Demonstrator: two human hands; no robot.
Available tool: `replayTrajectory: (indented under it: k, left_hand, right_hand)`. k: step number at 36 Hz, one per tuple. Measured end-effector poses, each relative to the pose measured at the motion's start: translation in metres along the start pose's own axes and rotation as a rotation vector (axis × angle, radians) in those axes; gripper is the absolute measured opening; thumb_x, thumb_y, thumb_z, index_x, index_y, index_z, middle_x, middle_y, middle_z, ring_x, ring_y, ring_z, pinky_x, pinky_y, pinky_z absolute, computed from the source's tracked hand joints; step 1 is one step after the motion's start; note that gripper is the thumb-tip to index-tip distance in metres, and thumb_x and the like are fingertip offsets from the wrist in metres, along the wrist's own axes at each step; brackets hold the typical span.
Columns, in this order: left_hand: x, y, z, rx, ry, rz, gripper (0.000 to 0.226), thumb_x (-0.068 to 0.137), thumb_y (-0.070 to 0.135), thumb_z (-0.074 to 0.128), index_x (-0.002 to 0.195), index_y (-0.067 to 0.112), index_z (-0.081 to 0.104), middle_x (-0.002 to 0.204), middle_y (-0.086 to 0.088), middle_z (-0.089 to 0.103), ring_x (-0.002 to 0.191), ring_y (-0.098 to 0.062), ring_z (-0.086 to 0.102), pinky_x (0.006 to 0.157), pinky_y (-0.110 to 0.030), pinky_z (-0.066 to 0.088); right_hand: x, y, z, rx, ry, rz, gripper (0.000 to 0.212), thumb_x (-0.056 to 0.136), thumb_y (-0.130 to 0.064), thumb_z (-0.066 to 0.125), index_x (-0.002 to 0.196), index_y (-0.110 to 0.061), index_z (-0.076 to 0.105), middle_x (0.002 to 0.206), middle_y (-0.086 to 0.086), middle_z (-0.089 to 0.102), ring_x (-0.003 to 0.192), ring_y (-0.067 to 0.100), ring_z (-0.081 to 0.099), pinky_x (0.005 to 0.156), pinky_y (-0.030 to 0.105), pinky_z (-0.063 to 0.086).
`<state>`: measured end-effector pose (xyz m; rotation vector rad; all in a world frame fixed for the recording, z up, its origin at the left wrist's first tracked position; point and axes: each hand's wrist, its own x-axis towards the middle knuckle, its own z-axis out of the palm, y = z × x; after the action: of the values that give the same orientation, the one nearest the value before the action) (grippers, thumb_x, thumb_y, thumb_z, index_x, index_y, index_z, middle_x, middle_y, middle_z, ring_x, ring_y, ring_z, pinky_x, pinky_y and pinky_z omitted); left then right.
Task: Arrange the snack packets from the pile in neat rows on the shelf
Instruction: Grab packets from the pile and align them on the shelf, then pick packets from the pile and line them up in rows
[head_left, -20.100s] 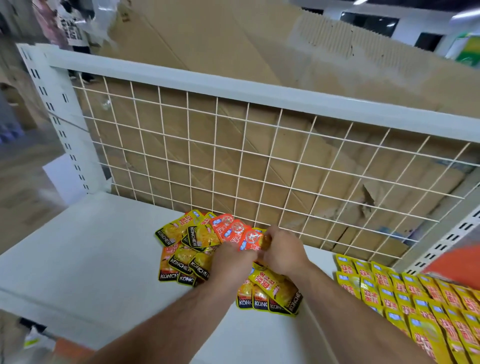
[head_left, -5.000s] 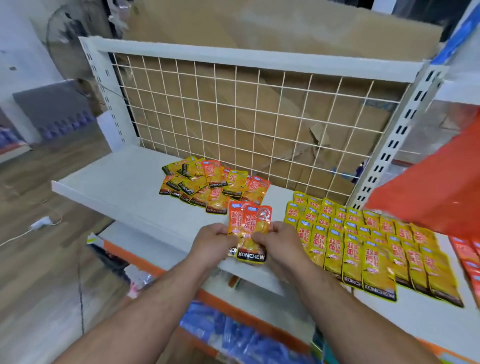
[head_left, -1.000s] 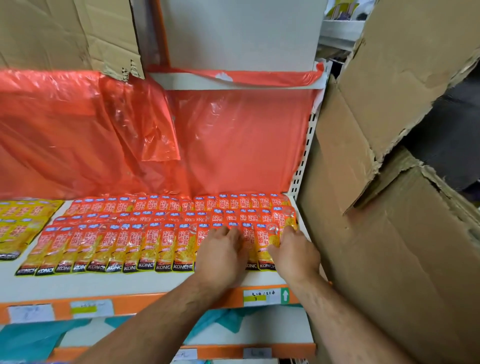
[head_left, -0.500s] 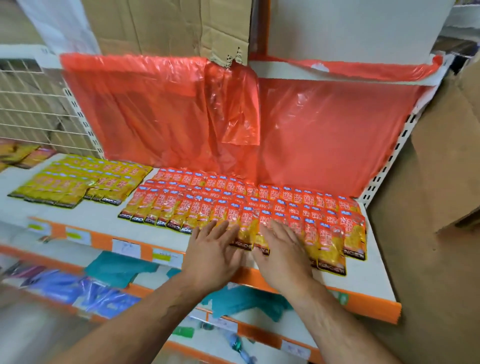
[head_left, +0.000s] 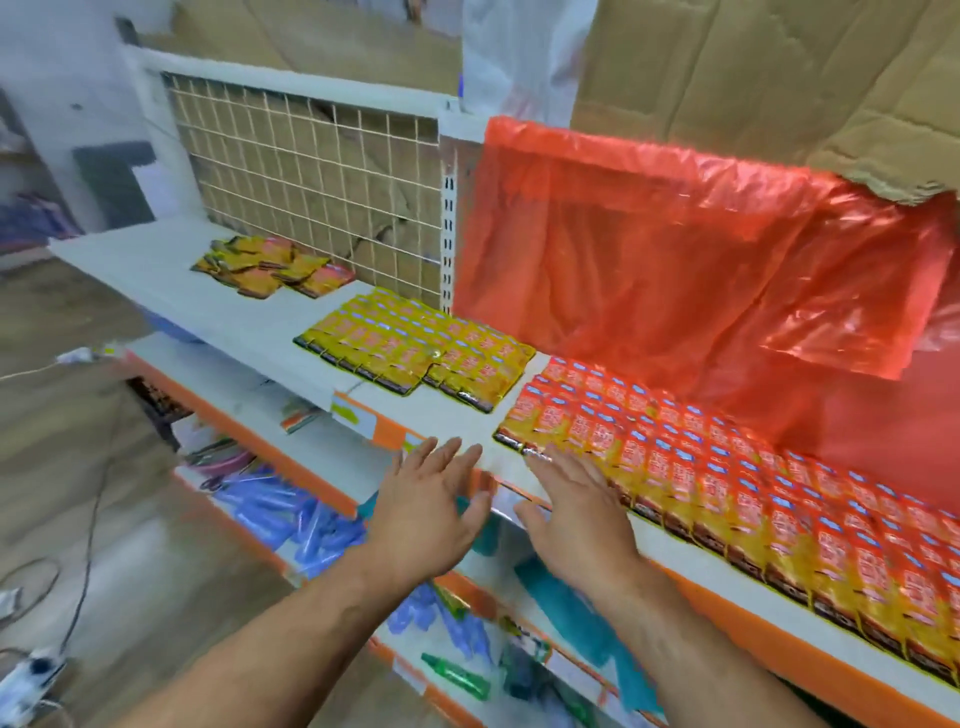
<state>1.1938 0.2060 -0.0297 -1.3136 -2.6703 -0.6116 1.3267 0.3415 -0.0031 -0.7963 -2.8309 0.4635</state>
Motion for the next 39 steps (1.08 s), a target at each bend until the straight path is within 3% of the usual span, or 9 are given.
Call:
replayTrajectory:
  k: [6,9,13,17,20,28,31,35,39]
  left_hand:
    - [0.011,-0.112,-0.032,0.059,0.055,-0.055,0.059,0.08,0.057,0.044,0.128,0.029,0.064,0.128,-0.002,0.066,0.118,-0.03,0.06,0.099,-0.047,0.044]
    - [0.015,-0.16,-0.045,0.088,0.075,-0.09,0.057,0.08,0.057,0.044,0.125,0.029,0.065,0.126,-0.001,0.066,0.112,-0.027,0.062,0.096,-0.039,0.034]
    - [0.027,-0.215,-0.057,0.052,0.076,-0.153,0.059,0.081,0.057,0.045,0.132,0.031,0.059,0.133,0.003,0.061,0.124,-0.025,0.054,0.104,-0.049,0.036]
    - [0.037,-0.257,-0.063,0.025,0.103,-0.191,0.056,0.083,0.054,0.047,0.132,0.03,0.059,0.135,0.006,0.059,0.125,-0.023,0.05,0.102,-0.05,0.039]
    - [0.051,-0.286,-0.066,0.035,0.109,-0.223,0.058,0.084,0.056,0.042,0.135,0.032,0.056,0.136,0.008,0.058,0.127,-0.021,0.047,0.108,-0.05,0.035]
    - [0.124,-0.367,-0.069,0.072,0.037,-0.308,0.061,0.088,0.058,0.038,0.144,0.035,0.045,0.15,0.007,0.045,0.138,-0.021,0.037,0.114,-0.046,0.026]
    - [0.15,-0.39,-0.073,0.088,0.057,-0.309,0.061,0.088,0.057,0.036,0.141,0.033,0.05,0.146,0.005,0.05,0.136,-0.022,0.043,0.11,-0.048,0.032]
    - [0.19,-0.421,-0.082,0.073,0.073,-0.347,0.063,0.085,0.058,0.034,0.139,0.032,0.053,0.143,0.004,0.053,0.134,-0.025,0.045,0.112,-0.049,0.032]
    - [0.217,-0.446,-0.085,0.087,-0.003,-0.345,0.073,0.083,0.063,0.02,0.146,0.036,0.041,0.152,0.008,0.041,0.142,-0.021,0.033,0.117,-0.045,0.02]
  right_hand:
    - [0.056,-0.091,0.045,0.003,-0.008,-0.057,0.057,0.096,-0.044,0.053,0.15,-0.031,0.039,0.16,-0.004,0.028,0.148,0.019,0.021,0.12,0.027,0.009]
    - [0.084,-0.131,0.062,-0.002,-0.048,-0.098,0.059,0.097,-0.047,0.051,0.151,-0.032,0.035,0.161,-0.006,0.024,0.148,0.018,0.017,0.12,0.029,0.01]
    - [0.121,-0.18,0.082,-0.021,-0.063,-0.163,0.058,0.095,-0.044,0.054,0.149,-0.029,0.04,0.159,-0.002,0.031,0.147,0.021,0.023,0.119,0.027,0.011]
    - [0.161,-0.216,0.109,0.058,-0.037,-0.231,0.056,0.082,-0.04,0.059,0.134,-0.019,0.06,0.144,0.008,0.053,0.133,0.03,0.046,0.114,0.037,0.031]
    - [0.194,-0.238,0.127,0.069,-0.042,-0.278,0.057,0.08,-0.043,0.058,0.131,-0.018,0.064,0.14,0.008,0.057,0.129,0.031,0.051,0.111,0.041,0.037]
    - [0.306,-0.288,0.157,0.081,-0.03,-0.368,0.051,0.085,-0.035,0.066,0.132,-0.016,0.063,0.139,0.01,0.057,0.129,0.031,0.049,0.11,0.04,0.036]
    - [0.344,-0.304,0.162,0.097,-0.031,-0.387,0.05,0.084,-0.035,0.064,0.13,-0.016,0.064,0.138,0.01,0.058,0.127,0.031,0.052,0.11,0.039,0.037]
    - [0.396,-0.329,0.159,0.124,-0.072,-0.405,0.051,0.092,-0.033,0.061,0.14,-0.017,0.054,0.148,0.007,0.048,0.137,0.027,0.04,0.114,0.035,0.03]
    - [0.431,-0.346,0.166,0.12,-0.123,-0.397,0.054,0.096,-0.036,0.055,0.147,-0.023,0.045,0.155,0.0,0.038,0.143,0.018,0.028,0.115,0.027,0.023]
